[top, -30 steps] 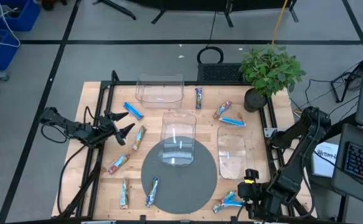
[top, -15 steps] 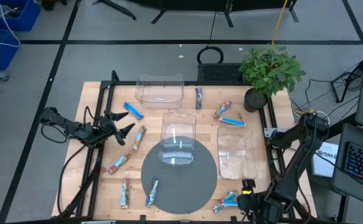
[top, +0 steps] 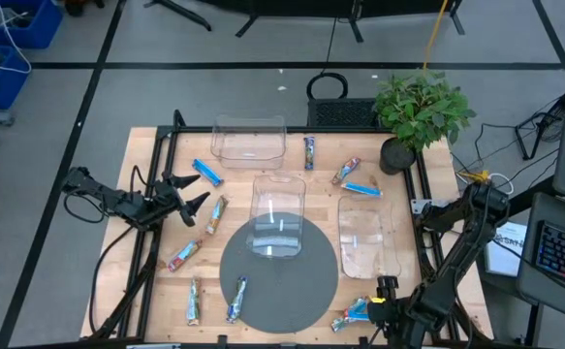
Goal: Pick and place Granola Bars by type
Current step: Put the red granola bar into the bottom right transparent bin
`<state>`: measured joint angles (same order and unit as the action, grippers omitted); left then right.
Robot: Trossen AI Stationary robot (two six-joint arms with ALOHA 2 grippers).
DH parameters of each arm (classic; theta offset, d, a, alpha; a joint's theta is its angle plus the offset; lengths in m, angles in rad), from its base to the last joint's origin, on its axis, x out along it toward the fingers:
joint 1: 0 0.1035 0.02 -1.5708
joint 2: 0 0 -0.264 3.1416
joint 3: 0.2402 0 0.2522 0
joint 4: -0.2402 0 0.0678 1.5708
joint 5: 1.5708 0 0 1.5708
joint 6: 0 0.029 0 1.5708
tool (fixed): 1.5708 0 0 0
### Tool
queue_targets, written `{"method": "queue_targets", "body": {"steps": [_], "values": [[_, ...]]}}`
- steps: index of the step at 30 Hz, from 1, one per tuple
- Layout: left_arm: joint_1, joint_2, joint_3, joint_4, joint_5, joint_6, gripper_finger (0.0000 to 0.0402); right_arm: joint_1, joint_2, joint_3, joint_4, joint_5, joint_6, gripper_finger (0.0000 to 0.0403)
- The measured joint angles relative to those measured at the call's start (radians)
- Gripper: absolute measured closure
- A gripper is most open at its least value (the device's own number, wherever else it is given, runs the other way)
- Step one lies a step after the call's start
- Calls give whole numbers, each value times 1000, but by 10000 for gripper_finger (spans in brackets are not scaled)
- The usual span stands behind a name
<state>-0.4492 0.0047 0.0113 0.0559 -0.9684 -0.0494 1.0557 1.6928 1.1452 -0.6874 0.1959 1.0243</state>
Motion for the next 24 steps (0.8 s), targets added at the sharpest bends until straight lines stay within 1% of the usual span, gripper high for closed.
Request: {"method": "queue_targets", "body": {"steps": [10,14,24], "values": [[0,0,0,0,0,0,78,9,-1,-6,64,-20,30,120],[0,0,0,0,0,0,78,10,2,-8,98,-51,41,121],[0,0,0,0,0,0,78,-3,4,-12,47,-83,12,121]]}}
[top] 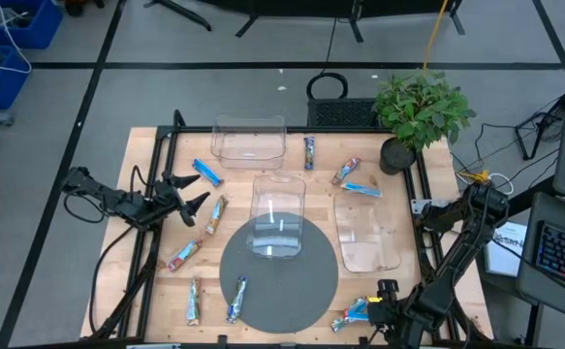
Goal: Pick and place Granola Bars by type
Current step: Put the red granola bar into the bottom right transparent bin
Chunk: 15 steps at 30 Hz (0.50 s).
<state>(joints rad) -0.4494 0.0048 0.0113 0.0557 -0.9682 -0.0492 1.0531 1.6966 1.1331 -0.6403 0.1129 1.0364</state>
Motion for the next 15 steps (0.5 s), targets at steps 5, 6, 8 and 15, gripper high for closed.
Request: {"method": "queue_targets", "body": {"steps": [5,6,8,15], "values": [[0,0,0,0,0,0,78,0,0,0,-30,-8,-5,122],[0,0,0,0,0,0,78,0,0,0,-30,-10,-4,122],[0,0,0,0,0,0,78,0,0,1,-27,-10,4,122],[0,0,0,0,0,0,78,3,25,2,1,-19,51,122]]}}
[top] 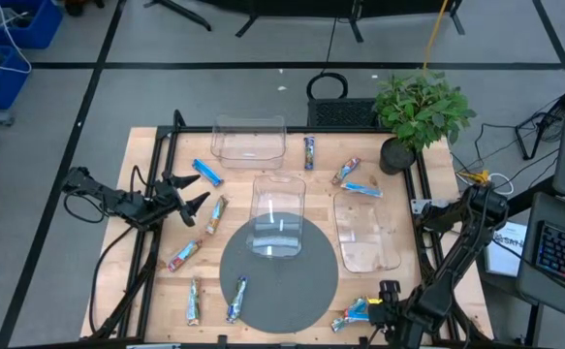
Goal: Pick and place Granola Bars by type
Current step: Put the red granola bar into the bottom right transparent bin
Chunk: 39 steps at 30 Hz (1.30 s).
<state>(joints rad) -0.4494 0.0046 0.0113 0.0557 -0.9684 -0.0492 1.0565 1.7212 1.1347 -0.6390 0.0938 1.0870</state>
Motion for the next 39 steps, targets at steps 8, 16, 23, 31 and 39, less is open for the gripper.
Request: {"method": "queue_targets", "body": {"steps": [8,16,23,31,39], "values": [[0,0,0,0,0,0,78,12,60,89,-134,73,-4,122],[0,0,0,0,0,0,78,18,77,131,-244,77,22,122],[0,0,0,0,0,0,78,26,105,182,-258,115,-2,122],[0,0,0,0,0,0,78,20,115,169,-224,120,-1,122],[0,0,0,0,0,0,78,7,115,106,-166,115,2,122]]}}
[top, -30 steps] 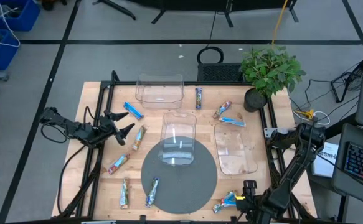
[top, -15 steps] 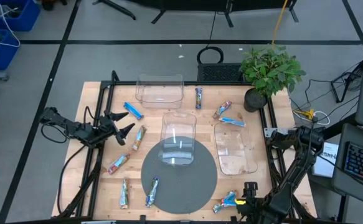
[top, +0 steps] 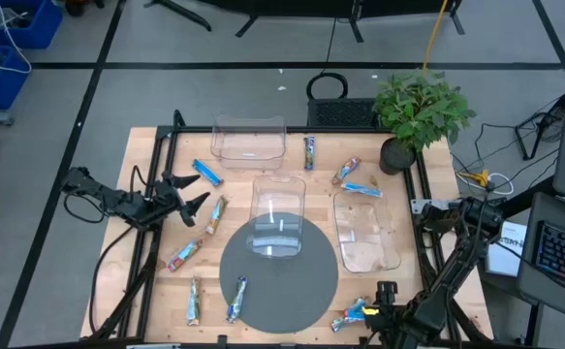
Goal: Pick and place Granola Bars by type
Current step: Put the red granola bar into the bottom right transparent bin
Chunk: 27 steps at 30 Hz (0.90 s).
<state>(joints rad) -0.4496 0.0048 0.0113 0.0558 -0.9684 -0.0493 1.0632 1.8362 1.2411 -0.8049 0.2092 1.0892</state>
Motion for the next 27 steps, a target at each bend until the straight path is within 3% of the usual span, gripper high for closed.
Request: {"method": "queue_targets", "body": {"steps": [7,11,27], "values": [[0,0,0,0,0,0,78,-3,0,-43,59,-9,-1,124],[0,0,0,0,0,0,78,-3,0,-63,88,-9,-1,148],[0,0,0,0,0,0,78,-11,-7,-92,156,-52,-14,385]]}}
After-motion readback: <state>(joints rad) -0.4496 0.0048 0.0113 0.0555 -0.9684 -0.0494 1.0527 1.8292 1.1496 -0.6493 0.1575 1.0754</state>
